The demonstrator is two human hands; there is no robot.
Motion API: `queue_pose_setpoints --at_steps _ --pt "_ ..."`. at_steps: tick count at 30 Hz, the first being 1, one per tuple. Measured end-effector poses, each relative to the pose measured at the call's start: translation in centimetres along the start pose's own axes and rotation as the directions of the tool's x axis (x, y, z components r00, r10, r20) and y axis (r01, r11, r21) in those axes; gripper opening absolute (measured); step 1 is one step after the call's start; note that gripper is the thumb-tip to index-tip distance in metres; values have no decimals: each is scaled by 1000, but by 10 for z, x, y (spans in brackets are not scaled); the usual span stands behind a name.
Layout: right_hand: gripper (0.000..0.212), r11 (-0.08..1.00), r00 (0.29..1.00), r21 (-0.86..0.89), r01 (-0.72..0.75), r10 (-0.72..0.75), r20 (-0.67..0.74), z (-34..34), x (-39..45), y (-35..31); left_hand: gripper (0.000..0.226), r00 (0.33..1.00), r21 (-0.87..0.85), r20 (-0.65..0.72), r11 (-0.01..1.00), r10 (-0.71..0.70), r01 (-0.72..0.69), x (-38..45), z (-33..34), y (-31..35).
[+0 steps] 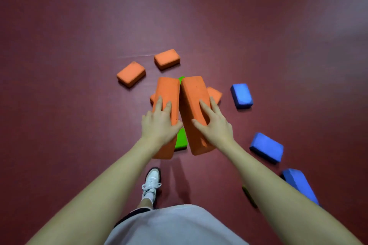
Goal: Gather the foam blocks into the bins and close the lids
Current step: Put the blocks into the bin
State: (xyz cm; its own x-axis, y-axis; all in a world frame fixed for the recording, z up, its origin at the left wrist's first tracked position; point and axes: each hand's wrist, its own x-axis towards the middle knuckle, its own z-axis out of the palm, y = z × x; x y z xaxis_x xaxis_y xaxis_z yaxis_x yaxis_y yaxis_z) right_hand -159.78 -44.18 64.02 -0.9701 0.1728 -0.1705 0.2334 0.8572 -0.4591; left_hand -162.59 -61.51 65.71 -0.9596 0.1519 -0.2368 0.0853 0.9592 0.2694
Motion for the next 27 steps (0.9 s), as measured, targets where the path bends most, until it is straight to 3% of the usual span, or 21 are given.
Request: queue_pose_setpoints --at_steps 4,9,17,27 --pt "68 976 967 -4 218 -216 135 32 -11 -49 73 974 -38 -35 974 -226 224 -53 -8 -61" --pt "68 882 846 0 471 -452 282 79 -30 -131 73 880 -102 -87 883 -466 458 -117 -21 -142" --pt "68 603 516 57 796 -725 457 165 -82 -305 72 621 -283 -151 635 -769 718 -228 -47 -285" --pt "65 245 149 143 959 -865 480 275 -197 -541 72 267 -440 -206 333 -941 834 -366 -87 -476"
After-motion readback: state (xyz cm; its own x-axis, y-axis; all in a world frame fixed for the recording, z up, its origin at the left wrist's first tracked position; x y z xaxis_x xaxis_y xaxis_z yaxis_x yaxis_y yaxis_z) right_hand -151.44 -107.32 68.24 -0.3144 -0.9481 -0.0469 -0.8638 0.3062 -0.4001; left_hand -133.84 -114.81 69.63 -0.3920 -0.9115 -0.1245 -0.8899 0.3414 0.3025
